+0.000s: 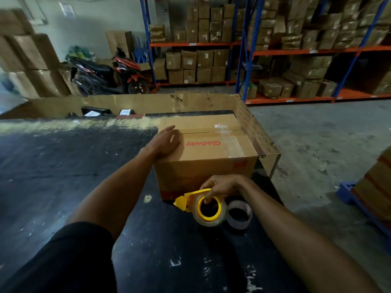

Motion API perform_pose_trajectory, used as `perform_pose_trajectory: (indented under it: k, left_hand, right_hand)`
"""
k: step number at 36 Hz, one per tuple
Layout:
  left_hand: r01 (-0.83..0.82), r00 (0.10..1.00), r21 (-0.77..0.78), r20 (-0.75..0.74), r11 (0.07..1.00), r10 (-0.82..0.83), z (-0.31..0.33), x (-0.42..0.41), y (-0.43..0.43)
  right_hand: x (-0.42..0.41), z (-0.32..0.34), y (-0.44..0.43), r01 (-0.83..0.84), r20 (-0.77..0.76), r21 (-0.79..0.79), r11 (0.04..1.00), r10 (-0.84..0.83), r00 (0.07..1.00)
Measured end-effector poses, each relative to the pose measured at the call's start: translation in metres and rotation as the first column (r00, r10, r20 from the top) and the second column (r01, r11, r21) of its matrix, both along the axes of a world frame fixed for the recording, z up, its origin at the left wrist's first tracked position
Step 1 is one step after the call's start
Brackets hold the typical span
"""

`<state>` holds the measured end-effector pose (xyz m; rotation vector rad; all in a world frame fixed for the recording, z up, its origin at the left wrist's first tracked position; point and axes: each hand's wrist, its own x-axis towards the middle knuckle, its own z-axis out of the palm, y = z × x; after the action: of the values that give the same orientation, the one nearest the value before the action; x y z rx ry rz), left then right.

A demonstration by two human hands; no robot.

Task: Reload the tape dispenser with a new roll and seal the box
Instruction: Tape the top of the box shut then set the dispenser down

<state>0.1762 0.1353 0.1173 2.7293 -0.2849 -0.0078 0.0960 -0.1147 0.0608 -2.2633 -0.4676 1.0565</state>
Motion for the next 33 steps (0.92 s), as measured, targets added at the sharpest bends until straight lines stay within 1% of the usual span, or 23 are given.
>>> perform_pose_trajectory:
  k: [3, 5, 7, 10, 15, 19, 26, 31, 33]
  left_hand:
    - [-0.049, 0.999, 0.048, -0.017, 0.998, 0.050, -0.004, -0.005, 0.002]
    - [-0.084, 0.996, 0.034, -0.017, 0.996, 0.084, -0.011, -0.004, 0.001]
    - [-0.104, 0.994, 0.021, -0.012, 0.994, 0.104, -0.016, -0.003, 0.001]
    - [-0.090, 0.996, 0.031, -0.023, 0.995, 0.091, -0.016, -0.006, 0.000]
    - [-0.052, 0.999, 0.037, -0.013, 0.998, 0.053, -0.016, -0.008, 0.001]
    - [-0.040, 0.999, 0.020, -0.002, 0.999, 0.040, -0.012, -0.013, -0.002]
    - [-0.053, 0.998, 0.029, -0.014, 0.998, 0.053, -0.009, -0.016, -0.003]
    - [-0.061, 0.998, 0.018, -0.008, 0.998, 0.061, -0.012, -0.014, -0.001]
    - [-0.080, 0.997, 0.015, 0.023, 0.997, 0.080, -0.014, -0.013, -0.001]
  right_hand:
    - [0.002, -0.012, 0.018, 0.000, -0.001, 0.020, 1.000, 0.000, 1.000]
    - [0.003, -0.020, 0.030, 0.011, 0.026, 0.023, 1.000, -0.011, 1.000]
    - [0.006, -0.028, 0.043, -0.012, 0.051, 0.013, 1.000, 0.011, 0.999]
    - [0.010, -0.044, 0.056, -0.046, 0.067, -0.020, 0.999, 0.047, 0.997]
    - [0.006, -0.064, 0.063, -0.021, 0.121, -0.064, 0.998, 0.029, 0.992]
    - [0.004, -0.079, 0.060, 0.031, 0.176, -0.077, 0.997, -0.017, 0.984]
    - [0.002, -0.089, 0.057, 0.090, 0.256, -0.112, 0.990, -0.059, 0.965]
    - [-0.004, -0.092, 0.056, 0.079, 0.347, -0.104, 0.991, -0.038, 0.937]
    - [-0.005, -0.091, 0.055, 0.083, 0.360, -0.108, 0.991, -0.039, 0.932]
